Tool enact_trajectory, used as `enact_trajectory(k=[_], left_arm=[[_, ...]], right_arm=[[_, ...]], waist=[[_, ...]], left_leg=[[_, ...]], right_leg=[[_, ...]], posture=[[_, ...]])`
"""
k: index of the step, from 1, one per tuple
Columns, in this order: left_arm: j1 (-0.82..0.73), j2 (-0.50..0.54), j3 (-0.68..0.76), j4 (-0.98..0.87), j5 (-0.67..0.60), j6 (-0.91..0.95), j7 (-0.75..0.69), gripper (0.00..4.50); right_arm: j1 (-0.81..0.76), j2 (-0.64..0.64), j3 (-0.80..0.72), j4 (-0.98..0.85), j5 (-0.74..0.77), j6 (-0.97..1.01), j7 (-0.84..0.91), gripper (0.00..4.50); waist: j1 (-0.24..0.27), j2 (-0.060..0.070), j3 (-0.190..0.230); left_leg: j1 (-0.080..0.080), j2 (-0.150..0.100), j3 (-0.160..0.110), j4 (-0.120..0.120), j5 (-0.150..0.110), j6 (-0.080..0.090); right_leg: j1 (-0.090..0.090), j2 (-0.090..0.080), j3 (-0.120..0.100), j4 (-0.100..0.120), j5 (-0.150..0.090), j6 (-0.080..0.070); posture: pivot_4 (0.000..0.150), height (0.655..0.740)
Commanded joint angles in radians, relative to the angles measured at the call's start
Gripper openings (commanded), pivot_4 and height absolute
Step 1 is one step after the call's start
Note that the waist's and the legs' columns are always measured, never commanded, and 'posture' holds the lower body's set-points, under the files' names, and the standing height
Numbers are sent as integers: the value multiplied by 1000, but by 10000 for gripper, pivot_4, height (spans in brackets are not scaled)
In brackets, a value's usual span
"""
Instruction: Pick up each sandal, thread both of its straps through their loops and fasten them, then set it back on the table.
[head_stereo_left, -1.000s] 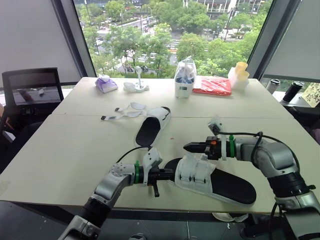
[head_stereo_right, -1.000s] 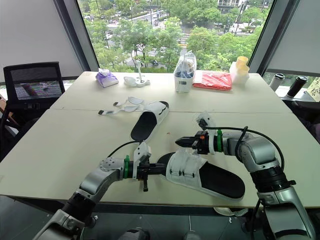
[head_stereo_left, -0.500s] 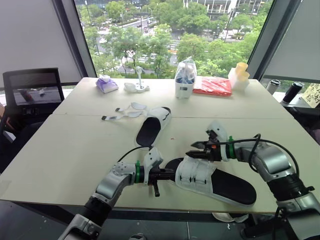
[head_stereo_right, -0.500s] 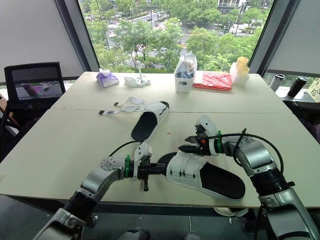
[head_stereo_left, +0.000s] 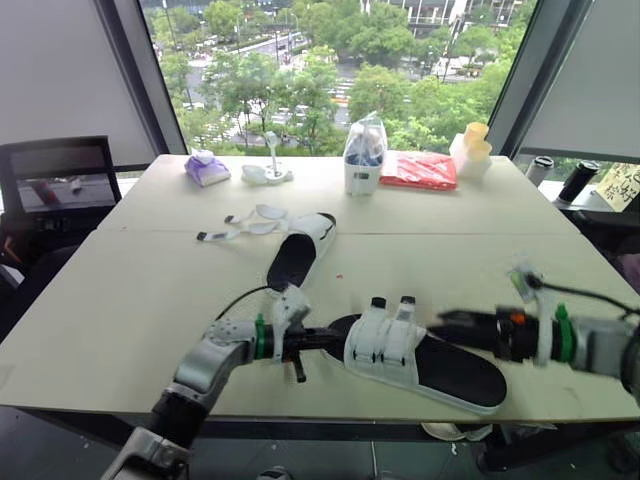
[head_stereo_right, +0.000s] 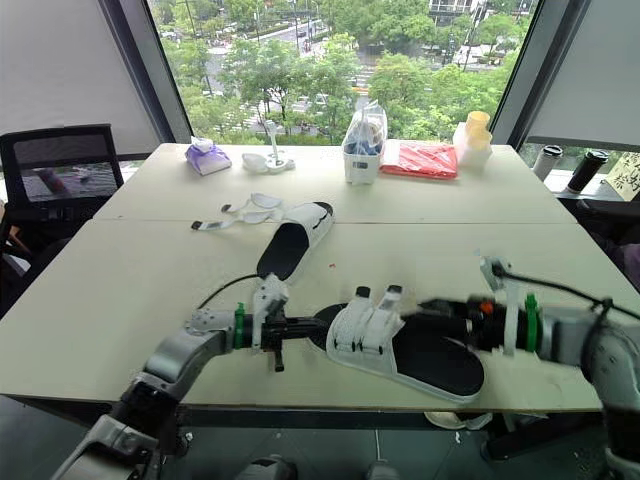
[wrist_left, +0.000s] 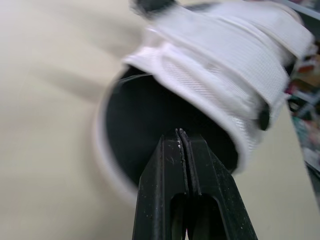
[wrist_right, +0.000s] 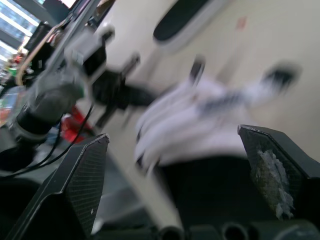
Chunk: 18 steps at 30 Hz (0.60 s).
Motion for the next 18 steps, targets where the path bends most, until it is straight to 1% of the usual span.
enact_trajectory(k=[1, 3, 5, 7, 9, 10, 11, 15, 18], left_arm=[[26, 32, 68, -162, -80, 102, 23, 2574], [42, 62, 96, -233, -118, 160, 24, 8284], [54, 92, 114, -282, -138, 195, 25, 17872], [65, 126, 133, -323, -157, 223, 27, 28478], [70, 148, 155, -354, -167, 236, 42, 38190], [72, 160, 163, -367, -176, 247, 45, 43730], [76, 173, 168, -382, -182, 257, 45, 44480], [97, 199, 170, -411, -187, 265, 53, 44480], [117, 201, 163, -422, -183, 258, 64, 44480]], right_arm=[[59, 39, -84, -60, 96, 42, -52, 44986], [102, 67, -95, -75, 119, 50, -83, 45000], [119, 95, -100, -82, 145, 60, -123, 45000], [122, 127, -102, -81, 176, 70, -165, 45000], [110, 164, -104, -69, 214, 80, -210, 45000], [99, 183, -100, -65, 231, 83, -235, 45000], [84, 205, -92, -57, 248, 84, -261, 45000], [7, 305, -30, -23, 287, 87, -365, 45000], [-45, 366, 3, 17, 272, 66, -433, 45000]], waist=[[-8, 2, 3], [-10, 2, 5], [-10, 1, 7], [-12, 0, 9], [-11, 0, 10], [-10, 0, 11], [-10, 0, 12], [-12, 0, 13], [-12, 1, 14]], left_leg=[[-1, -1, 0, 0, 0, 0], [-1, -2, 0, 0, 0, 0], [-2, -3, 1, 0, 0, 0], [-2, -3, 1, 0, 0, 0], [-2, -3, 1, -2, 0, 0], [-2, -3, 1, -2, 0, 0], [-2, -3, 0, -2, 0, 0], [-2, -3, 1, -2, 0, 0], [-2, -3, 1, -3, 0, 0]], right_leg=[[0, -1, 0, 0, 0, 0], [-1, -2, 0, 0, 0, 0], [-1, -3, 0, -1, 0, 0], [-1, -3, 0, -1, 0, 0], [-2, -3, 0, -1, 0, 0], [-2, -3, 0, -1, 0, 0], [-2, -3, 0, -1, 0, 0], [-2, -3, 0, -1, 0, -1], [-3, -3, 0, -2, 2, -3]], posture=[[1500, 7400], [1500, 7400], [1500, 7400], [1500, 7400], [1500, 7400], [1500, 7400], [1500, 7400], [1500, 7400], [1500, 7400]])
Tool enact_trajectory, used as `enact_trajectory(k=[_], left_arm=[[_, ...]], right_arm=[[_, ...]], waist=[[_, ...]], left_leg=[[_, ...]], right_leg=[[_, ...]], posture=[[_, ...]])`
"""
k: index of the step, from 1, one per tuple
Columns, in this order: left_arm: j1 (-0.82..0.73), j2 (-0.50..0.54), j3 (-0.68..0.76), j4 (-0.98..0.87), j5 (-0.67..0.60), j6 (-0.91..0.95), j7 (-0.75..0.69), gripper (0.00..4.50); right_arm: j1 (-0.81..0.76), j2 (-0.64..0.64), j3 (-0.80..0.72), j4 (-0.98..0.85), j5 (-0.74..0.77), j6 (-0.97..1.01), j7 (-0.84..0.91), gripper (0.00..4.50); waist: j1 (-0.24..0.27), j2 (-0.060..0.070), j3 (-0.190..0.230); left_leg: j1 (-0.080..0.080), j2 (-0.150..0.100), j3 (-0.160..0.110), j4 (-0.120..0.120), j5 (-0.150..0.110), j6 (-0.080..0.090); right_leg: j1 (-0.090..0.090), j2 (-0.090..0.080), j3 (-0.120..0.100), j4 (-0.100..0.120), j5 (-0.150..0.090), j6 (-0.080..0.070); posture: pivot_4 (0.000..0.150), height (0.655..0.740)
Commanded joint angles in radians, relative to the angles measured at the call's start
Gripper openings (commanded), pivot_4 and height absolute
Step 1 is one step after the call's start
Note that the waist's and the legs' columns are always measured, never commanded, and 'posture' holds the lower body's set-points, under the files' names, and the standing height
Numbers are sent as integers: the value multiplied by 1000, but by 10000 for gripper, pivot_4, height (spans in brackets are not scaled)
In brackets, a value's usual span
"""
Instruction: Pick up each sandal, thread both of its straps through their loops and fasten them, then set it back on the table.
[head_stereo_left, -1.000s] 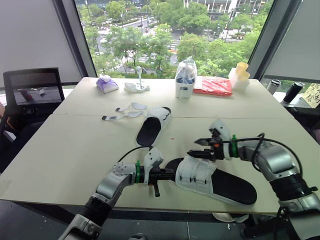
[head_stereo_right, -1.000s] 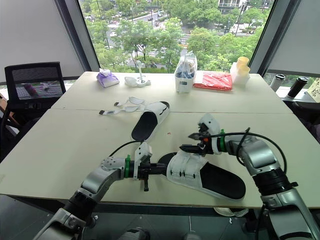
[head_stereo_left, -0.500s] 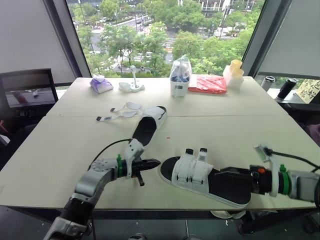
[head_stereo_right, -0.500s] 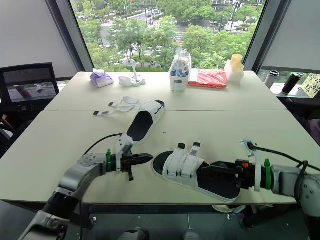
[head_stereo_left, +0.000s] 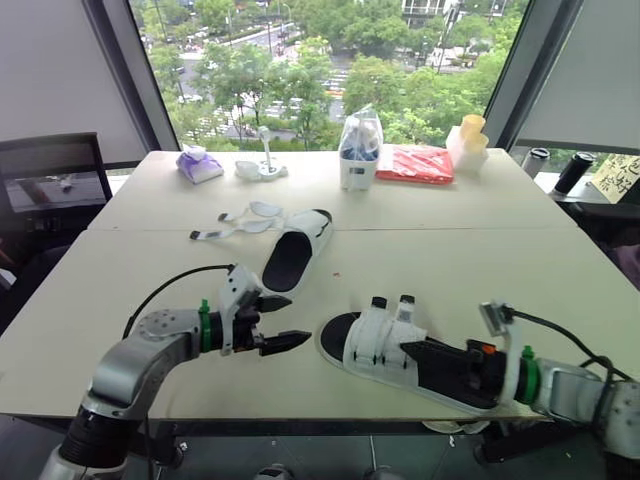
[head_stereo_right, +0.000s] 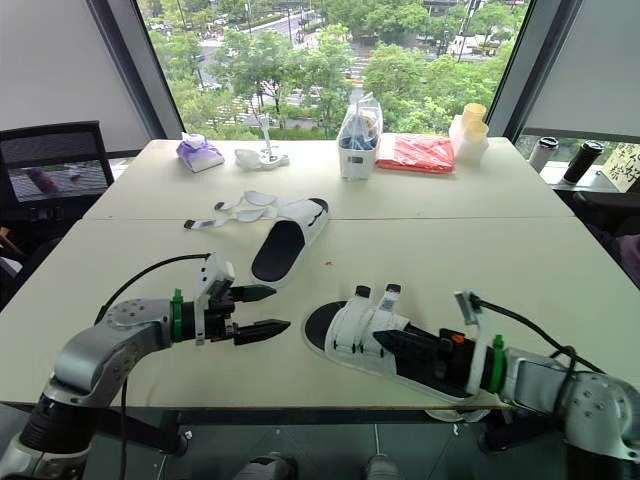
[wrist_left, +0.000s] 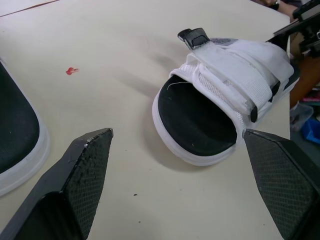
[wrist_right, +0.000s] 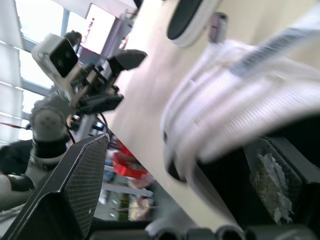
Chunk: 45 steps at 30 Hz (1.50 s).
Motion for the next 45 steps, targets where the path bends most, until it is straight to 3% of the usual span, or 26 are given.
enact_trajectory(k=[1, 3, 9, 10, 15, 25, 29, 30, 31, 37, 39, 45], left_arm=[[24, 9, 8, -45, -9, -8, 13, 45000], [36, 9, 6, -54, -7, -10, 20, 45000], [63, 11, 8, -74, -12, -12, 37, 45000], [65, 9, 9, -68, -9, -16, 40, 45000], [62, 0, -2, -45, 3, -35, 47, 45000], [41, -15, -63, 43, 61, -103, 28, 45000], [45, -21, -71, 39, 64, -105, 32, 45000], [52, -18, -75, 32, 66, -105, 30, 45000], [61, -10, -80, 24, 70, -107, 25, 45000], [80, 18, -81, 42, 93, -141, 6, 45000], [68, 13, -73, 53, 99, -159, 14, 45000], [-8, -11, -13, 104, 131, -218, 87, 45000]], right_arm=[[-49, 49, 25, 31, 10, -30, -78, 39657], [-61, 61, 32, 41, 11, -38, -100, 32595], [-77, 69, 7, 47, 97, -42, -160, 1804], [-95, 66, -7, 52, 116, -53, -181, 164], [-242, 93, -102, 140, 99, -218, -360, 164], [-599, 274, -214, 572, -292, -928, -718, 164], [-660, 274, -199, 748, -389, -1074, -708, 164], [-665, 270, -189, 776, -408, -1087, -695, 9237], [-664, 266, -180, 793, -425, -1096, -690, 12129], [-641, 258, -189, 791, -438, -1071, -680, 44115], [-586, 261, -187, 696, -428, -1024, -708, 44657], [-213, 292, -116, 31, -258, -744, -812, 44657]], waist=[[1, 1, 1], [3, 2, 1], [1, 2, 2], [0, 2, 2], [-3, 3, 2], [-7, 3, 2], [-12, 4, 3], [-17, 4, 3], [-25, 4, 3], [-35, 4, 3], [-33, 4, 3], [-22, 4, 3]], left_leg=[[0, 0, 0, -1, 0, 0], [-1, 0, 0, -1, 0, 0], [-6, -1, 1, -2, 0, 0], [-6, -1, 1, -1, 0, 0], [-6, -1, 2, 1, 1, 0], [-6, -1, 6, -3, 2, -2], [-6, -1, 7, -7, 4, -4], [-6, -1, 7, -7, 4, -4], [-6, -1, 7, -7, 4, -4], [2, 0, 17, -9, 4, -3], [4, 1, 19, -8, 4, -3], [4, 2, 19, -6, 4, -3]], right_leg=[[0, 0, 0, 0, 0, 0], [-1, 0, 0, 0, 0, 0], [-7, 0, 1, 1, 0, 0], [-7, 0, 1, 1, 0, 1], [-8, 1, 1, 3, 1, -1], [-11, 5, 2, 5, 4, 2], [-12, 5, 3, 5, 4, 2], [-13, 5, 3, 5, 4, 2], [-13, 5, 4, 5, 4, 2], [-12, 5, 13, 11, 3, 1], [-12, 6, 15, 12, 2, -1], [-12, 5, 19, 17, 1, 0]], posture=[[1500, 7400], [1500, 7400], [1500, 7400], [1500, 7400], [1500, 7400], [1500, 7400], [1500, 7400], [1500, 7400], [1500, 7400], [1500, 7400], [1500, 7400], [1500, 7400]])
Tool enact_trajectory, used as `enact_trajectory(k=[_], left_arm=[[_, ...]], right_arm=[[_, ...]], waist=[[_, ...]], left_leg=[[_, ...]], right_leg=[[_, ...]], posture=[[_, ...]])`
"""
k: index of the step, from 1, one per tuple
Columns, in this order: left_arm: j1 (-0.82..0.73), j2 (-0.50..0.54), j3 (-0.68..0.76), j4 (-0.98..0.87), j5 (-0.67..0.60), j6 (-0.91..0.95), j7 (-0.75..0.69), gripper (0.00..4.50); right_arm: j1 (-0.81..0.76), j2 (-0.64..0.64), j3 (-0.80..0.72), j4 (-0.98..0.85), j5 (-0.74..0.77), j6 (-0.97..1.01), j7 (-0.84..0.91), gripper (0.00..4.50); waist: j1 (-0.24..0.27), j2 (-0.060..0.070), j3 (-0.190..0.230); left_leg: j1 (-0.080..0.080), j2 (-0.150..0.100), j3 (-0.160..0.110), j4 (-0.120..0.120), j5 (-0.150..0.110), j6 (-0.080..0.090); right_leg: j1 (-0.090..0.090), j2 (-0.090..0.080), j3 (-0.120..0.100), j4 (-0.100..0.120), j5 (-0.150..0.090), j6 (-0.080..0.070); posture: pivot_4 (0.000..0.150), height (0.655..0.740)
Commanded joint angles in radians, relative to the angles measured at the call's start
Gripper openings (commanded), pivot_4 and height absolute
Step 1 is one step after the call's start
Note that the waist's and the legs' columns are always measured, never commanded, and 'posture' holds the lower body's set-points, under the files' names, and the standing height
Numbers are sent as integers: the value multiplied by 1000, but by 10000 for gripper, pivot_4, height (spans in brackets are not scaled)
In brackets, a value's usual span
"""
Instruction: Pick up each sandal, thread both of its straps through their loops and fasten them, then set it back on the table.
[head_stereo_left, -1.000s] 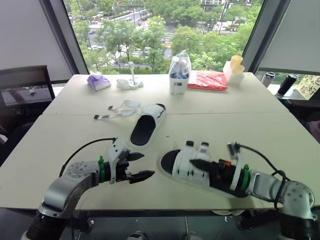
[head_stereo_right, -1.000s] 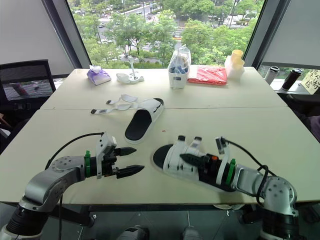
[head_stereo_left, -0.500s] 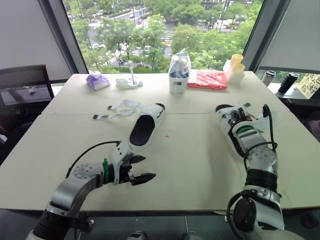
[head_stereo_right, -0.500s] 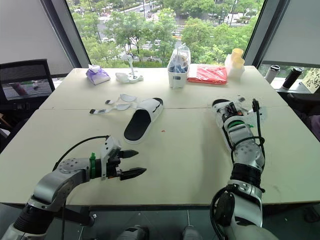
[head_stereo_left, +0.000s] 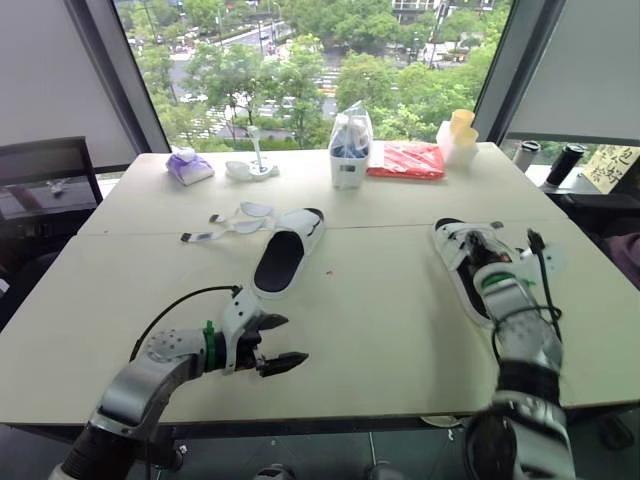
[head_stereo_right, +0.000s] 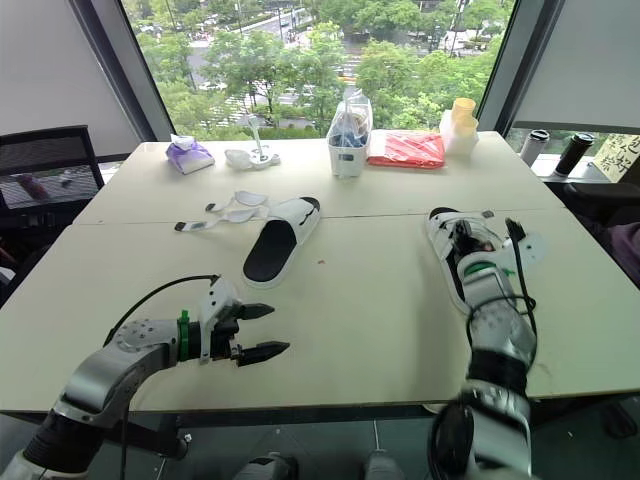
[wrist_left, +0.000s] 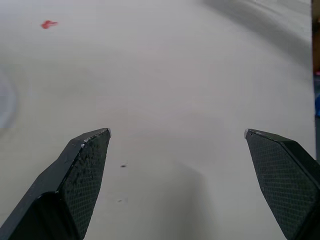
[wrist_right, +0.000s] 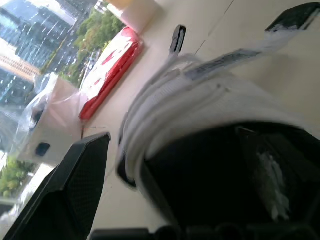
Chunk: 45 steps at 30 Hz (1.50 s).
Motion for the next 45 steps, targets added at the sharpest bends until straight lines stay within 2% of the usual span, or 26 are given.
enact_trajectory(k=[1, 4, 9, 12, 17, 20, 23, 26, 33, 36, 38, 40, 43, 45], left_arm=[[-65, -9, 59, 28, 41, -61, 62, 45000], [-137, -18, 85, 101, 91, -104, 131, 45000], [-298, -39, 54, 269, 211, -214, 208, 45000], [-433, -52, -44, 503, 407, -413, 299, 45000], [-698, -112, -205, 1019, 675, -736, 493, 45000], [-847, -177, -284, 1290, 795, -805, 638, 45000], [-945, -242, -342, 1457, 882, -802, 747, 45000], [-996, -294, -379, 1538, 943, -775, 812, 36211], [-1014, -319, -392, 1573, 1001, -770, 828, 322], [-1011, -303, -402, 1569, 1022, -824, 813, 322], [-1010, -270, -452, 1553, 1078, -933, 829, 322], [-1009, -227, -502, 1529, 1127, -1086, 849, 322], [-1016, -117, -642, 1459, 1276, -1402, 959, 322], [-1023, -76, -680, 1431, 1321, -1514, 1020, 322]], right_arm=[[137, -17, 25, -384, 159, 135, -30, 44657], [271, -92, 55, -587, 335, 235, 50, 44657], [430, -257, 105, -695, 763, 347, 172, 44657], [414, -321, 198, -708, 757, 364, 230, 44657], [310, -301, 333, -677, 634, 315, 260, 44657], [259, -272, 365, -667, 594, 275, 261, 44657], [231, -258, 382, -668, 566, 249, 261, 44657], [226, -249, 391, -680, 541, 228, 255, 45000], [271, -265, 381, -704, 492, 200, 260, 45000], [285, -295, 376, -706, 453, 202, 284, 45000], [306, -345, 354, -697, 425, 209, 329, 45000], [336, -408, 320, -677, 396, 216, 391, 45000], [370, -539, 266, -600, 265, 195, 508, 45000], [375, -594, 249, -551, 219, 187, 586, 45000]], waist=[[-3, 0, 0], [-11, 0, 0], [-5, -4, 1], [-1, -6, 2], [1, -14, 4], [4, -18, 6], [6, -20, 7], [10, -21, 8], [16, -21, 8], [17, -21, 8], [20, -21, 8], [21, -22, 8], [21, -22, 8], [22, -22, 8]], left_leg=[[0, 0, 1, 0, 0, 0], [2, 0, 3, 0, 0, 0], [4, 4, 4, 4, 0, 0], [2, 7, 5, 10, 0, 0], [0, 7, 6, 14, 0, 0], [-2, 7, 5, 13, -1, 1], [-5, 5, 6, 13, -3, 4], [-5, -1, 5, 12, -5, 7], [-5, -2, 5, 13, -5, 8], [-5, -2, 6, 14, -5, 8], [-5, -2, 6, 15, -5, 8], [-5, -2, 6, 15, -5, 8], [-5, -2, 6, 14, -6, 8], [-5, -2, 8, 13, -6, 7]], right_leg=[[-1, 0, 1, 0, 0, 0], [-1, 0, 4, 1, 0, 0], [3, 3, 3, 1, -2, 2], [3, 5, 2, 1, -1, 0], [5, 5, 1, -1, 2, 2], [3, 5, 1, -3, 4, 6], [1, 5, 1, -4, 7, 8], [0, 2, 1, -2, 6, 11], [0, 1, 2, -2, 5, 13], [0, 1, 2, -2, 5, 13], [1, 1, 2, -2, 5, 12], [0, 1, 2, -2, 5, 12], [0, 0, 3, -2, 5, 12], [0, 0, 4, -3, 5, 12]], posture=[[1500, 7400], [1500, 7400], [1500, 7400], [1500, 7400], [1500, 7400], [1500, 7400], [1500, 7400], [1500, 7400], [1500, 7400], [1500, 7400], [1500, 7400], [1500, 7400], [1500, 7400], [1500, 7400]])
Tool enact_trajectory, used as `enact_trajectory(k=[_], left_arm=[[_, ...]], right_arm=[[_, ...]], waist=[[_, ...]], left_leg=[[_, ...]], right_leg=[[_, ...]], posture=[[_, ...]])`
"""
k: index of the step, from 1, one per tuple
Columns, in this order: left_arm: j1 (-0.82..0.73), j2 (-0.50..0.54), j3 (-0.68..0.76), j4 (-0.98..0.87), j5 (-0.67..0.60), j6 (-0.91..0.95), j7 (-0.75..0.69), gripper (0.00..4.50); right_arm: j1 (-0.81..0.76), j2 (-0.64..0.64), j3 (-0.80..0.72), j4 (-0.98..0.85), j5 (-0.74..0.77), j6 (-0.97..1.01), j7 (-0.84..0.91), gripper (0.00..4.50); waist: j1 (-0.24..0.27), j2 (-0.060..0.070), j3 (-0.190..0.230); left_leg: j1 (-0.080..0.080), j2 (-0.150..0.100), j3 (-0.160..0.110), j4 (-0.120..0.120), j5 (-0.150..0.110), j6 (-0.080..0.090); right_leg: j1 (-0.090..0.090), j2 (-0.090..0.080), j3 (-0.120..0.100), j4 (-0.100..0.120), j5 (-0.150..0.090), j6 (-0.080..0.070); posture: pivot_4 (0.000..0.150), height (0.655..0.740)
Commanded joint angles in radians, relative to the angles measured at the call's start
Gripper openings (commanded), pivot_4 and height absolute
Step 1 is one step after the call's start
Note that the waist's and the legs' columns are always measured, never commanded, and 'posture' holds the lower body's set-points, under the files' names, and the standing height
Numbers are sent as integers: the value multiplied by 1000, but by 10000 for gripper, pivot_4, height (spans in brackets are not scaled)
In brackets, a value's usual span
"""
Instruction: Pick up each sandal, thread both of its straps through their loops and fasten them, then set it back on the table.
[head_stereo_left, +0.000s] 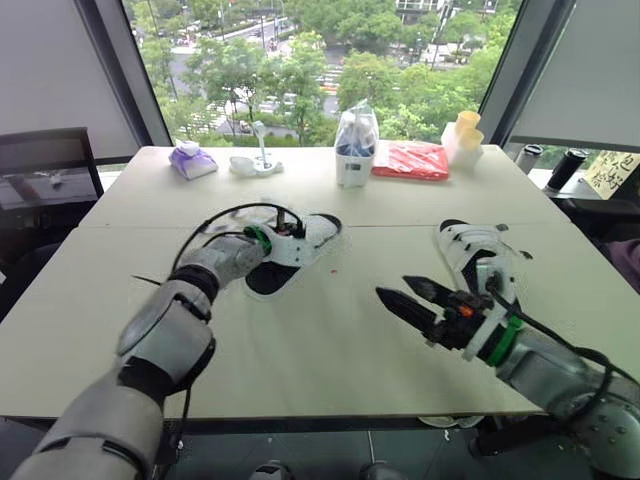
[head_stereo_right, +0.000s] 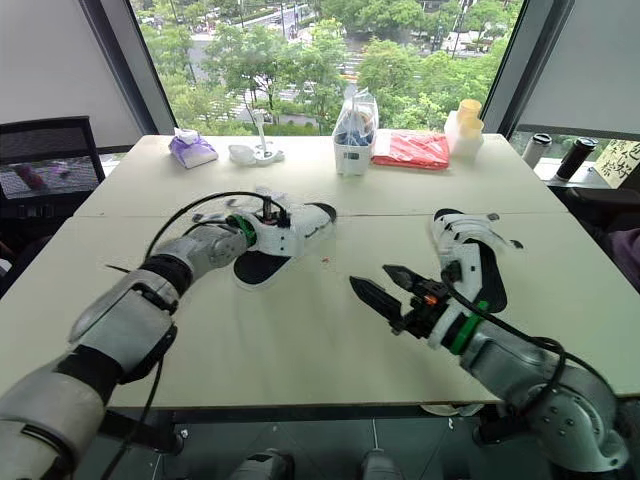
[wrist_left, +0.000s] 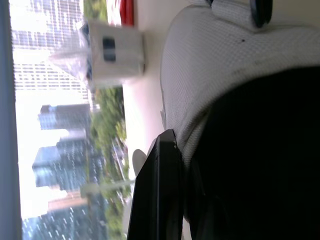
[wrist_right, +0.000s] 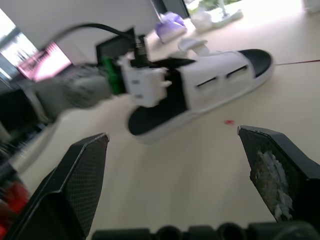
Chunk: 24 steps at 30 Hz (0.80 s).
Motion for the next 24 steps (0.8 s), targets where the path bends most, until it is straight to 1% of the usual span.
enact_trajectory(k=[1, 4, 7, 11, 13, 14, 15, 16, 17, 18, 22, 23, 24], left_arm=[[-32, 59, -77, -77, 105, -238, 125, 322], [-27, 101, -102, -144, 155, -399, 215, 322], [-1, 120, -90, -207, 157, -536, 247, 322], [24, 112, -41, -259, 120, -628, 265, 322], [38, 101, -27, -271, 112, -641, 265, 322], [43, 93, -24, -269, 112, -642, 259, 0], [48, 85, -25, -264, 116, -637, 248, 0], [52, 76, -26, -258, 120, -630, 241, 0], [55, 70, -26, -251, 120, -625, 236, 0], [59, 65, -25, -245, 125, -613, 238, 0], [71, 50, -20, -230, 132, -579, 246, 0], [74, 48, -20, -229, 132, -575, 246, 0], [77, 48, -21, -232, 135, -573, 249, 0]], right_arm=[[-6, -72, -55, 61, -80, -31, 141, 45000], [-33, -131, -49, 106, -108, -16, 254, 45000], [-60, -176, -28, 147, -151, -9, 347, 45000], [-75, -217, -7, 173, -184, 10, 447, 45000], [-70, -231, 0, 183, -211, 6, 491, 45000], [-68, -236, 6, 189, -231, -3, 512, 39639], [-64, -240, 16, 194, -256, -16, 533, 37537], [-61, -241, 28, 200, -286, -34, 552, 33068], [-59, -239, 37, 205, -311, -51, 568, 27068], [-62, -231, 57, 215, -344, -75, 582, 22979], [-129, -180, 160, 280, -490, -173, 595, 1915], [-144, -170, 181, 296, -517, -191, 604, 863], [-155, -163, 201, 307, -537, -205, 620, 863]], waist=[[2, 0, 0], [2, 0, 0], [2, -1, 0], [2, -1, 1], [3, -1, 1], [3, -1, 1], [2, -1, 1], [2, -1, 1], [2, -1, 1], [2, -1, 1], [-3, -2, 1], [-3, -1, 1], [-2, -1, 1]], left_leg=[[0, 0, 0, 0, 0, 0], [0, 0, 0, 1, 0, 0], [0, 0, 1, 2, 0, 0], [0, 0, 1, 3, 0, 0], [0, 0, 1, 3, 0, 0], [0, 0, 1, 3, 0, 0], [0, 0, 1, 4, 0, 0], [0, 0, 1, 4, 0, 0], [0, -1, 2, 4, 0, 0], [0, -1, 2, 5, 0, 0], [0, -1, 2, 6, 0, 0], [1, -1, 2, 7, 0, 0], [1, -1, 2, 7, 0, 0]], right_leg=[[0, 0, 0, 0, 0, 0], [0, 0, 0, 0, 0, 0], [1, -1, 0, 0, 0, 0], [1, -1, 0, 0, 1, 1], [1, -1, 0, 0, 1, 1], [1, -1, 0, 0, 1, 1], [1, -1, 0, 0, 1, 1], [1, -1, 0, 0, 1, 1], [2, -1, 0, 1, 1, 1], [2, -1, 0, 1, 1, 2], [2, -1, 0, 3, 1, 2], [2, 0, 0, 3, 1, 2], [2, 0, 0, 4, 1, 2]], posture=[[1500, 7400], [1500, 7400], [1500, 7400], [1500, 7400], [1500, 7400], [1500, 7400], [1500, 7400], [1500, 7400], [1500, 7400], [1500, 7400], [1500, 7400], [1500, 7400], [1500, 7400]])
